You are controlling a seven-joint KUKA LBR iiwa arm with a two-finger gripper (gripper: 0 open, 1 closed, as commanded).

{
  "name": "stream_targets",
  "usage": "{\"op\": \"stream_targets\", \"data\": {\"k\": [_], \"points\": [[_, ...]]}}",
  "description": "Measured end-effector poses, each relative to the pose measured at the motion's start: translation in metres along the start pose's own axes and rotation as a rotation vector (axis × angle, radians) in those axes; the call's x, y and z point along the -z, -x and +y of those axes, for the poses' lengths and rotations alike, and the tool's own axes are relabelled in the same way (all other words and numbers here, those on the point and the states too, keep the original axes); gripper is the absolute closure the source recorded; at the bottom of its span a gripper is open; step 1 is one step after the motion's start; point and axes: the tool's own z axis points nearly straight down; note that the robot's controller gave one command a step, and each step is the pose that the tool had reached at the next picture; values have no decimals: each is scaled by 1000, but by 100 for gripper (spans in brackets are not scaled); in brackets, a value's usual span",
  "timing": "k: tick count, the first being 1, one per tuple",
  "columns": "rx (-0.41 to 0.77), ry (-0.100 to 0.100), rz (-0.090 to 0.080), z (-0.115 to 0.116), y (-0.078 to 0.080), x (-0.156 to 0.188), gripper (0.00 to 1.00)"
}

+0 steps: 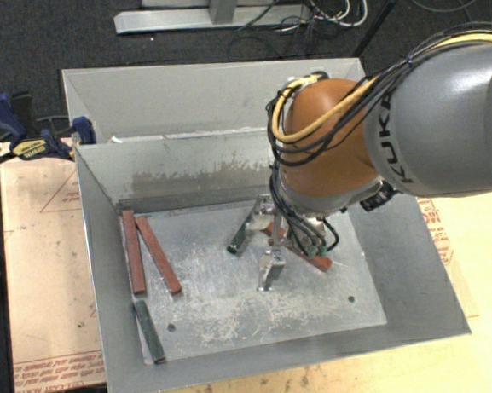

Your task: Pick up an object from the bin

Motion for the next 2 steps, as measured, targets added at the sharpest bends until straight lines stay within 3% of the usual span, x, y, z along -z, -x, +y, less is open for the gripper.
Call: {"op": "stream_targets", "data": {"k": [1, 2], "points": [[36, -1, -1, -27, 23, -23, 0], [91, -1, 2, -29, 54, -27, 0]]}}
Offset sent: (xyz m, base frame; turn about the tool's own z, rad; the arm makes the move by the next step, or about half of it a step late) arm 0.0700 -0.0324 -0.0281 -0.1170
